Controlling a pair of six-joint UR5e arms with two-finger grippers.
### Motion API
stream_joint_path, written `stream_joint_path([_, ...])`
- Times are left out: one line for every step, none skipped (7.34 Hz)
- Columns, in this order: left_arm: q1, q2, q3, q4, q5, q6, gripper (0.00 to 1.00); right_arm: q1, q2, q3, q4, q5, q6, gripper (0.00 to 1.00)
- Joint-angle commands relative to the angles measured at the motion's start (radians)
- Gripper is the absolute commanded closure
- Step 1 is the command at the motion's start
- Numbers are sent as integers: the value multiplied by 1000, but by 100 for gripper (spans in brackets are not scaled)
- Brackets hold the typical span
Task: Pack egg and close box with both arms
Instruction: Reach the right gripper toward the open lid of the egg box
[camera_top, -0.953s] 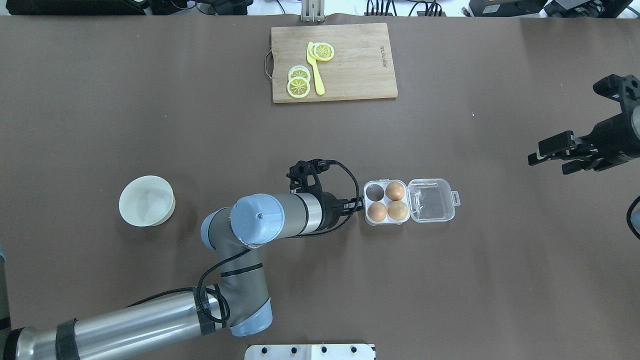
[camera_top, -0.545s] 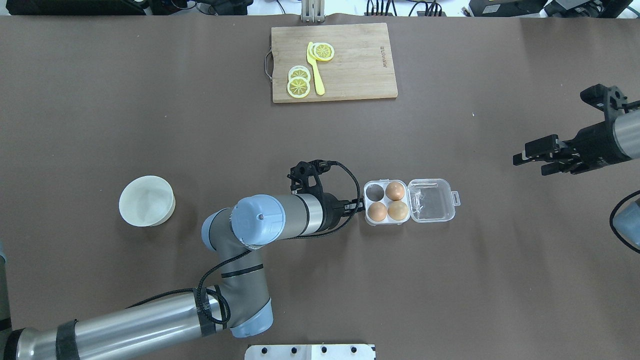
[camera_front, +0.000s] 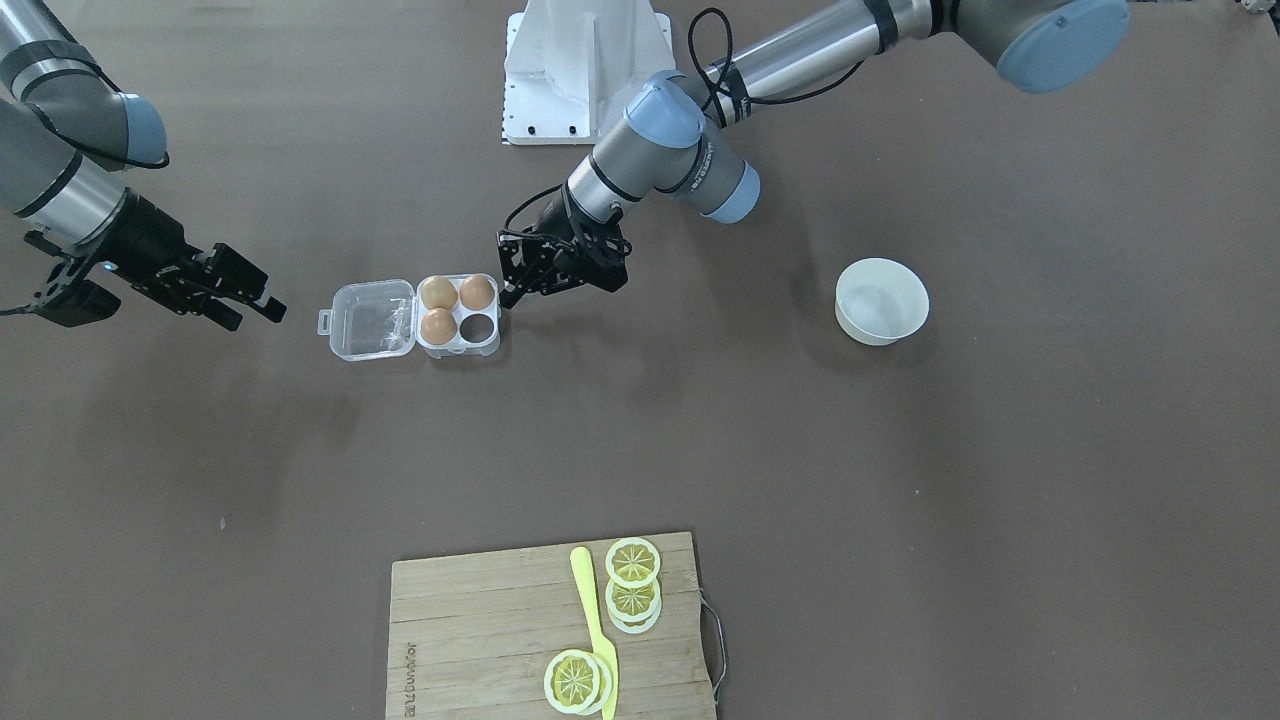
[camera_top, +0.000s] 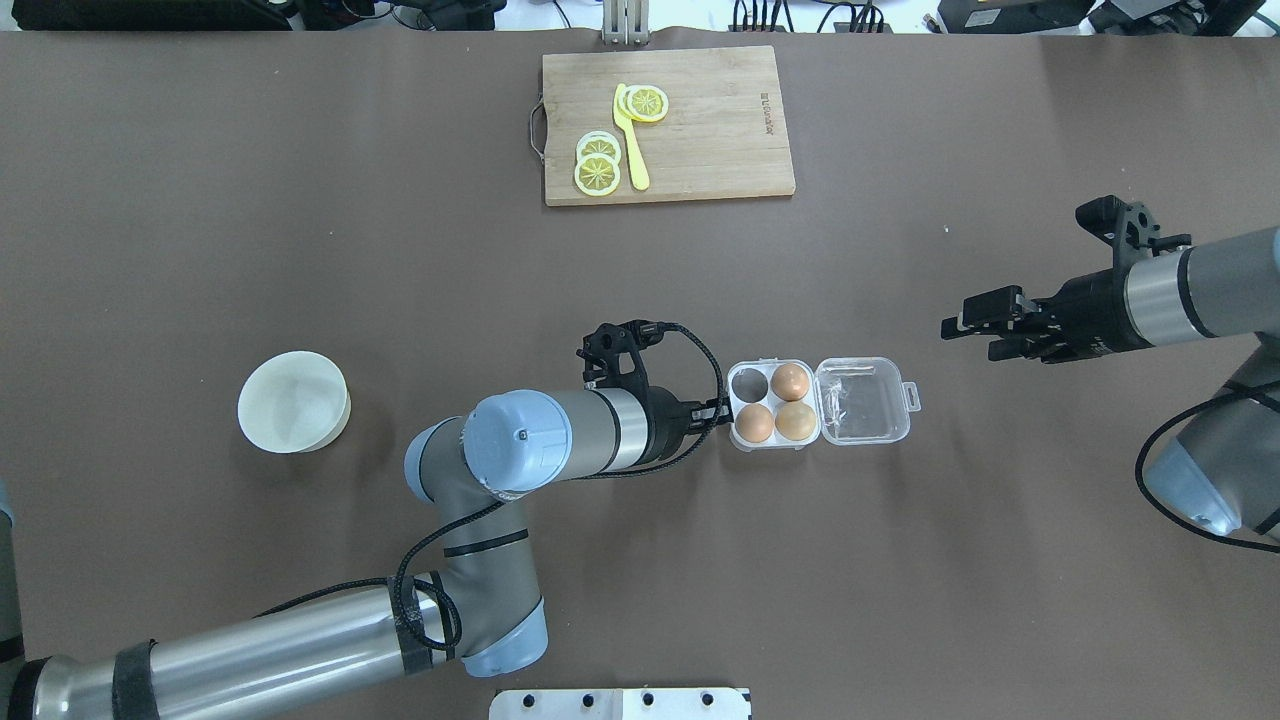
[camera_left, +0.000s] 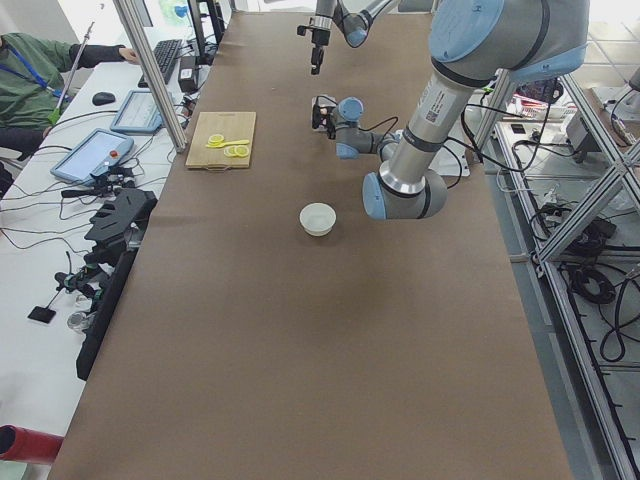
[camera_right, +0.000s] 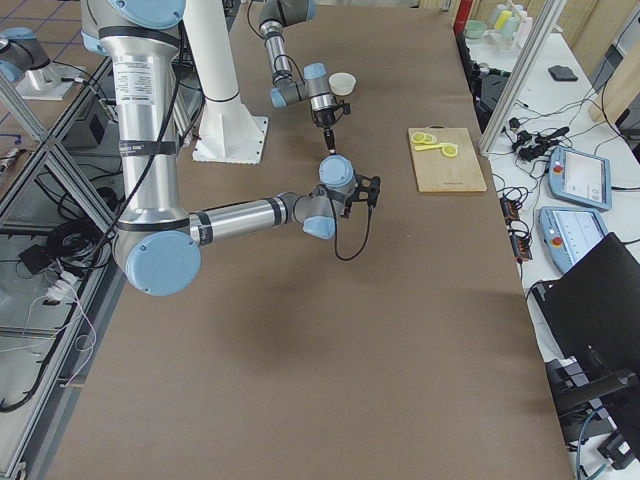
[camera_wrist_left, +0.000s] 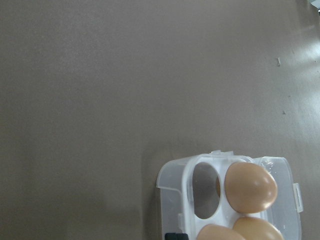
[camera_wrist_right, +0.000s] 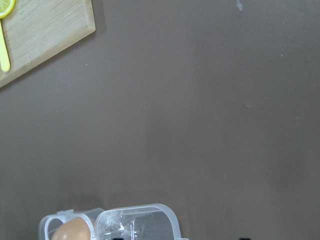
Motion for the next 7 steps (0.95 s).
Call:
stream_joint_path([1,3,1,0,-1,0,100,-51,3,-58,139,-62,60,24])
stream_joint_path([0,6,1,0,1,0,100,-69,5,-81,199,-69,86,24])
stream_joint_path([1,9,5,0,1,2,100,-82,5,-81,199,-80,88,24])
stream_joint_path([1,9,7,0,1,2,100,-97,5,-81,201,-96,88,24])
stream_joint_path([1,9,7,0,1,2,100,-105,5,-80,201,-98,92,24])
stream_joint_path([1,9,7,0,1,2,100,-109,5,-81,203,-98,95,32])
stream_joint_path([1,7,5,0,1,2,100,-112,3,-83,203,-101,94,40])
